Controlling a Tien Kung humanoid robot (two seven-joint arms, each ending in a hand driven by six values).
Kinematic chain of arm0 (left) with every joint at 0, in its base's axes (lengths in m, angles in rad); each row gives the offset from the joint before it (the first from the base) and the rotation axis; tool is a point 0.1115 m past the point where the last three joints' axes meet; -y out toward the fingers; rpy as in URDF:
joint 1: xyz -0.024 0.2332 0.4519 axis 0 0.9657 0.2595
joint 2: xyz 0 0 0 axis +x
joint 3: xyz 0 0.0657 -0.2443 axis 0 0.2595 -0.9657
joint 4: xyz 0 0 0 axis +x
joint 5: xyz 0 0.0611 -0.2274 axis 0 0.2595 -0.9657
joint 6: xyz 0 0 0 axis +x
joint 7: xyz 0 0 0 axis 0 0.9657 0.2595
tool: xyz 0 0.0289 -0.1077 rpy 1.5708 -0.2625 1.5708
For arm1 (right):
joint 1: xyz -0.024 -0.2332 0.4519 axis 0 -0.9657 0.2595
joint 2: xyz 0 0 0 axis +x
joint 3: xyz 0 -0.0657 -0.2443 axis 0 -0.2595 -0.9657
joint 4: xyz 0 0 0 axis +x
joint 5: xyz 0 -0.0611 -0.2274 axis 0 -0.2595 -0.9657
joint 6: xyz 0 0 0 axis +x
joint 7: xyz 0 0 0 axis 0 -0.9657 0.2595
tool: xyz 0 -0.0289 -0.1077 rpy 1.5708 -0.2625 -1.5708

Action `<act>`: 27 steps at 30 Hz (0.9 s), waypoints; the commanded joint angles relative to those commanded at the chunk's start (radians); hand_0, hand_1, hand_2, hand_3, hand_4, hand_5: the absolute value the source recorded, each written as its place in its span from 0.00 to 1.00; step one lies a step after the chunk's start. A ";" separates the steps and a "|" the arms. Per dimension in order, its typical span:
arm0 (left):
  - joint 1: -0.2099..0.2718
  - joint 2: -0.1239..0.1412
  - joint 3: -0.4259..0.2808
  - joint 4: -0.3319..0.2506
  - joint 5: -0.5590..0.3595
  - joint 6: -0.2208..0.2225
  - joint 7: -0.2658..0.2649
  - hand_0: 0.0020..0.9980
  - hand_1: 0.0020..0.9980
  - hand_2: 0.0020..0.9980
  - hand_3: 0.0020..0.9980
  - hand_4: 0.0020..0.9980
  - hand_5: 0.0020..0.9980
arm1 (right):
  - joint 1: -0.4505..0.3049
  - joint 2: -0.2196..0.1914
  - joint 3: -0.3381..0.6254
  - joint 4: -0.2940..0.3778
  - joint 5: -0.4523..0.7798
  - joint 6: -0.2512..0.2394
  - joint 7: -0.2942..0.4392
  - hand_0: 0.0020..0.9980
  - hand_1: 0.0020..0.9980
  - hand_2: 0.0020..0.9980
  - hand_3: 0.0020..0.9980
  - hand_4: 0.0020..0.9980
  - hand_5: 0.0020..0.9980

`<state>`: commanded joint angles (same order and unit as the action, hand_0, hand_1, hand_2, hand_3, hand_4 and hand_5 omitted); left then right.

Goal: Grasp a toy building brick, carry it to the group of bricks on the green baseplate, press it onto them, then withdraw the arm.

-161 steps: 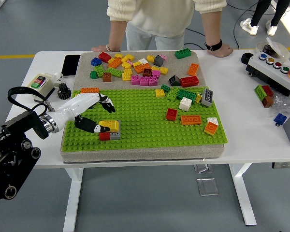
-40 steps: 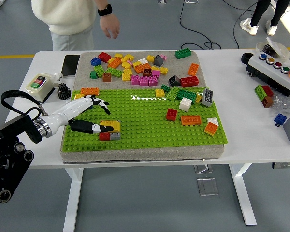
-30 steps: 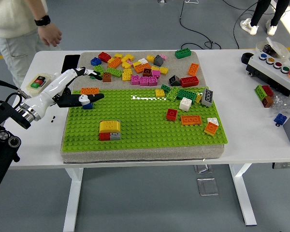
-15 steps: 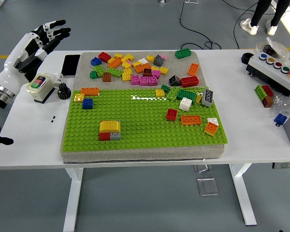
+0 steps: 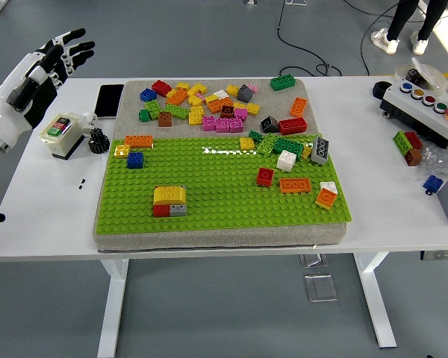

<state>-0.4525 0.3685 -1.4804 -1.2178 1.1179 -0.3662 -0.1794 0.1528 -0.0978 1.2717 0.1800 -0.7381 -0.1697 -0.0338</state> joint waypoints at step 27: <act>0.007 0.002 0.022 -0.002 -0.035 0.044 0.026 0.98 0.90 0.86 0.93 1.00 0.90 | -0.007 0.016 0.033 0.000 -0.067 0.002 -0.034 0.73 0.64 0.68 0.61 0.93 0.48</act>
<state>-0.4451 0.3703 -1.4582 -1.2196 1.0824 -0.3227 -0.1538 0.1456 -0.0820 1.3043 0.1800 -0.8051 -0.1678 -0.0674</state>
